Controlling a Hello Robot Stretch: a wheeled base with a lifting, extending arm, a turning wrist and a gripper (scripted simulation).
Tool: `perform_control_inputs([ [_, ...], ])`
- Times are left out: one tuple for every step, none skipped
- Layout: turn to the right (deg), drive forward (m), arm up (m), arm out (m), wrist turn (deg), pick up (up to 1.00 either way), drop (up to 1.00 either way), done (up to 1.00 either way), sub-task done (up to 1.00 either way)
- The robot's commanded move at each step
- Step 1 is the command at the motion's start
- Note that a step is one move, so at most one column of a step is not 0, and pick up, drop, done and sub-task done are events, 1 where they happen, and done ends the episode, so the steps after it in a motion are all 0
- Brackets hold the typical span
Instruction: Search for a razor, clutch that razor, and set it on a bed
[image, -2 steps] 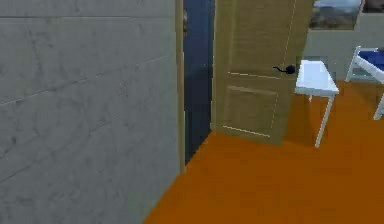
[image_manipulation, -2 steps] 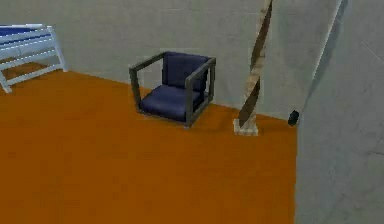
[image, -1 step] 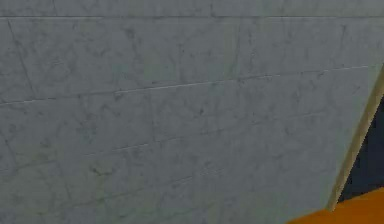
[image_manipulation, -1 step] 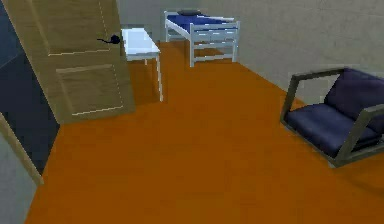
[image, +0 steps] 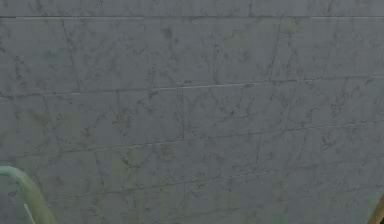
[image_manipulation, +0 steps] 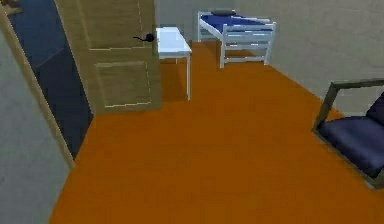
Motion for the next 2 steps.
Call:
perform_control_inputs([
  [0.0,0.1,0.0,0.0,0.0,0.0,0.0,0.0,0.0],
  [45.0,0.0,0.0,0.0,0.0,0.0,0.0,0.0,0.0],
])
